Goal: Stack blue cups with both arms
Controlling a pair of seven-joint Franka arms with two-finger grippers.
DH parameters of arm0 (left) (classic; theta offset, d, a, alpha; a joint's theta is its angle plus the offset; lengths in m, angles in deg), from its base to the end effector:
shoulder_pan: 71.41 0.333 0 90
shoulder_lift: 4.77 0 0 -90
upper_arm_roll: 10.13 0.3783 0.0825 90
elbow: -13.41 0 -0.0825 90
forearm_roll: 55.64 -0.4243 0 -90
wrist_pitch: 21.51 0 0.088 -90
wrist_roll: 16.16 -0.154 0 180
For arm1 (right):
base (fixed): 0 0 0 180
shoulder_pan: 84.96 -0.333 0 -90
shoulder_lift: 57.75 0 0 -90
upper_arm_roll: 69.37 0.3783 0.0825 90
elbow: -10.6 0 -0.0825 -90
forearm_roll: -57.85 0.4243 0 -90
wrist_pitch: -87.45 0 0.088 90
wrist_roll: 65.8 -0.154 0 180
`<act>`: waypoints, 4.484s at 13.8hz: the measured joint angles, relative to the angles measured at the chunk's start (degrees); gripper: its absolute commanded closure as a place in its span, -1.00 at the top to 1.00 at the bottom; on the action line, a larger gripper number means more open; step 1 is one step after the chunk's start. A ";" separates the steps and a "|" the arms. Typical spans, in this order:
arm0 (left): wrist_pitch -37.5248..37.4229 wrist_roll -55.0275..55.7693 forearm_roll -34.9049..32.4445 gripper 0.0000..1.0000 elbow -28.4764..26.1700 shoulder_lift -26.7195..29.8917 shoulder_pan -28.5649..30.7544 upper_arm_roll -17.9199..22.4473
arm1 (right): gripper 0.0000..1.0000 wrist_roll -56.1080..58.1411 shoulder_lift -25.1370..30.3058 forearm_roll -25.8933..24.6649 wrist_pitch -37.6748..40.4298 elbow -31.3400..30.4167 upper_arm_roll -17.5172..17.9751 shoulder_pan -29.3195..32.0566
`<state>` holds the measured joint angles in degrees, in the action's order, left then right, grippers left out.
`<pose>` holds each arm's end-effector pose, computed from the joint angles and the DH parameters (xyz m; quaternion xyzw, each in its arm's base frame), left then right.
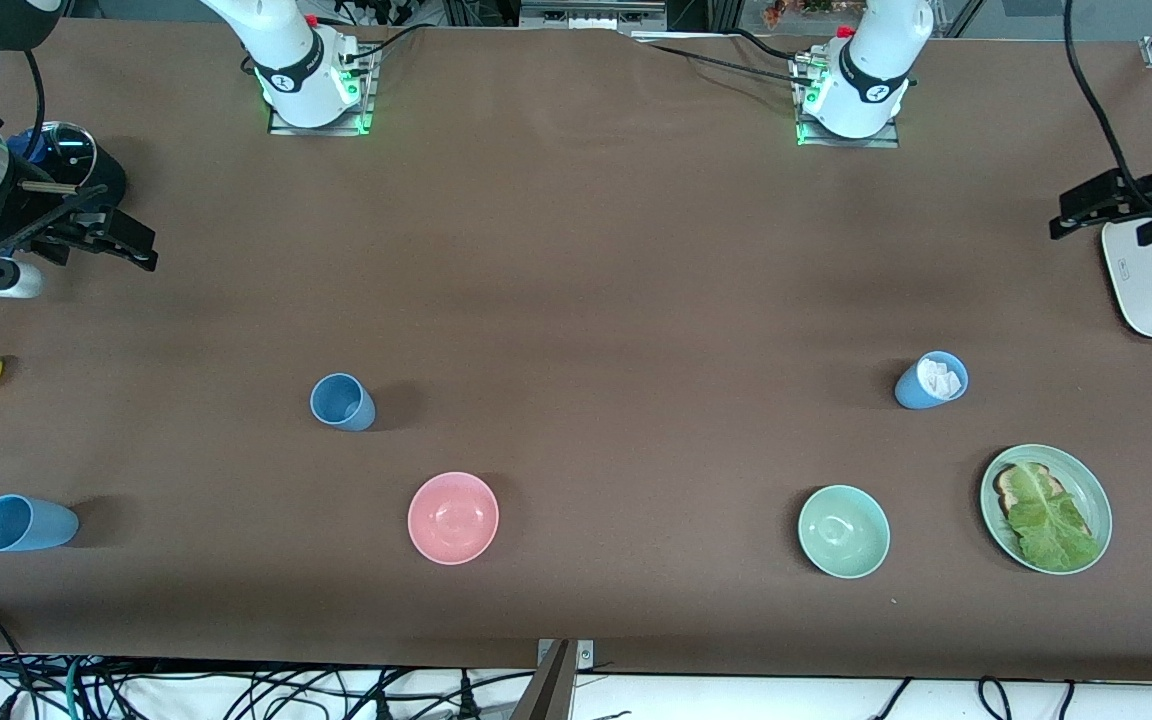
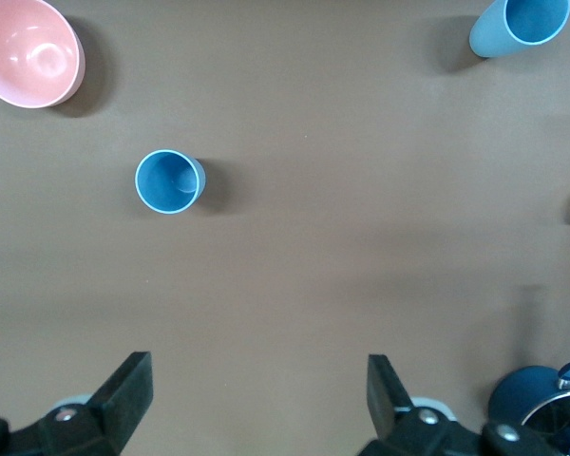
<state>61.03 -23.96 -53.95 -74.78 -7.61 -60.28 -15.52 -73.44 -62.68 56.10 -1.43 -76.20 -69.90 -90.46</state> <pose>0.5885 0.0557 0.6165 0.9969 -0.0189 -0.0714 0.0256 0.6196 0.0494 0.6144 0.9993 -0.0232 -0.0230 0.0183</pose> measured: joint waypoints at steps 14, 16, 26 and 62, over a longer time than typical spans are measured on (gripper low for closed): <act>22.78 -2.84 0.00 1.00 -19.86 -2.76 1.63 -0.02 | 1.00 0.00 0.00 0.01 0.00 0.00 -0.06 0.03; 26.59 -4.11 0.00 1.00 -22.69 -2.78 1.63 0.02 | 1.00 0.00 0.00 0.01 0.00 0.00 -0.06 0.03; 46.57 -7.49 0.00 1.00 -35.92 -3.09 1.68 1.26 | 1.00 0.00 0.00 0.01 0.00 0.00 -0.07 0.03; 48.64 -11.82 3.33 -1.00 -28.21 -12.94 1.32 0.83 | 1.00 0.00 0.00 0.04 0.00 0.00 -0.21 0.03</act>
<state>109.66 -35.78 -50.62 -102.98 -20.55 -58.97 -14.69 -73.45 -62.68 56.14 -1.43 -76.20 -70.11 -90.44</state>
